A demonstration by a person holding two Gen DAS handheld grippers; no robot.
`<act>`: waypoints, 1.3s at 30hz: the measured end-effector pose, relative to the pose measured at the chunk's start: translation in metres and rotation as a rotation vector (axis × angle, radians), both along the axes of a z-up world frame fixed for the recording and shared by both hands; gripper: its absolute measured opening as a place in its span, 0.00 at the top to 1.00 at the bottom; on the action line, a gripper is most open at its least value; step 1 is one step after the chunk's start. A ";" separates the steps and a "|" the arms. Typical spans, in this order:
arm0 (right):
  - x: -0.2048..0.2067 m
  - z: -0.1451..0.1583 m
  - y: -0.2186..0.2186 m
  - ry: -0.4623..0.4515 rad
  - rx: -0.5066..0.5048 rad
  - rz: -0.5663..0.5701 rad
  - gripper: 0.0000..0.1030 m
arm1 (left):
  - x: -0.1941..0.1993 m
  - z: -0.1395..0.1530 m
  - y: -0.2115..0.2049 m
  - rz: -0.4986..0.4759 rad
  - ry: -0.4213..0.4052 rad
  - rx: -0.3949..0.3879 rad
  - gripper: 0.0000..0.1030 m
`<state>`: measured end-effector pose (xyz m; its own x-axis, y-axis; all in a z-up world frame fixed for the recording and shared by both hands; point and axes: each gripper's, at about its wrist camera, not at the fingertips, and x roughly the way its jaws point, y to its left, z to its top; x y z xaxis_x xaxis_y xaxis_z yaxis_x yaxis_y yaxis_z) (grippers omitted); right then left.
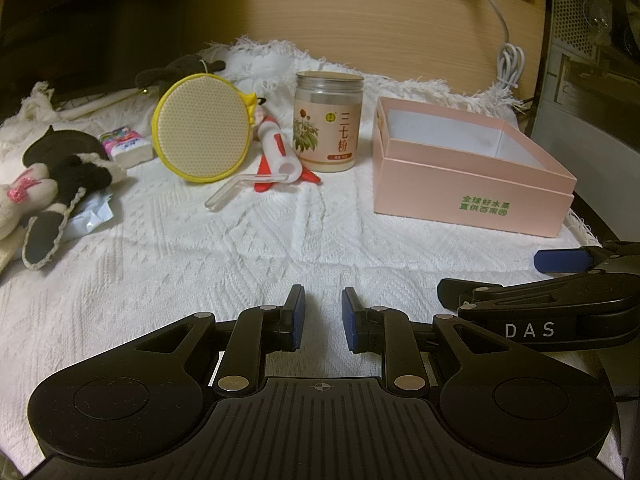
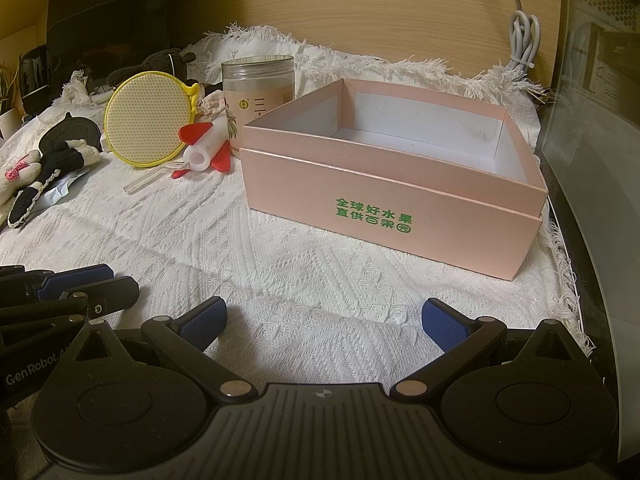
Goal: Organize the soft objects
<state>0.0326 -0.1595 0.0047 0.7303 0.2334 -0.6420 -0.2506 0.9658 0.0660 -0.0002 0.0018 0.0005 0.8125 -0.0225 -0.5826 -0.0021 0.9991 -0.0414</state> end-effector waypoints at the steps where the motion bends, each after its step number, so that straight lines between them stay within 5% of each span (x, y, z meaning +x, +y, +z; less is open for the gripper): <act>1: 0.000 0.000 0.000 0.000 0.000 0.000 0.00 | 0.000 0.000 0.000 0.000 0.000 -0.001 0.77; 18: 0.000 -0.003 0.002 0.003 0.003 0.004 0.00 | -0.001 0.005 0.005 -0.011 0.010 -0.021 0.77; 22: 0.010 -0.003 -0.002 0.085 -0.008 0.061 0.00 | 0.003 0.014 0.016 -0.022 0.070 -0.044 0.77; 28: 0.017 0.004 0.003 0.213 -0.064 0.095 0.00 | 0.005 0.062 0.100 -0.032 0.052 -0.157 0.76; 33: 0.017 0.008 0.006 0.249 -0.079 0.141 0.00 | 0.013 0.100 0.188 0.131 0.006 0.032 0.77; 39: 0.014 0.031 0.037 0.229 -0.087 0.049 0.00 | 0.050 0.086 0.242 0.057 0.130 0.020 0.77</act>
<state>0.0467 -0.1224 0.0357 0.5523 0.2017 -0.8089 -0.2852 0.9575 0.0441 0.0496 0.2438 0.0863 0.7298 0.0343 -0.6828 -0.0632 0.9979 -0.0174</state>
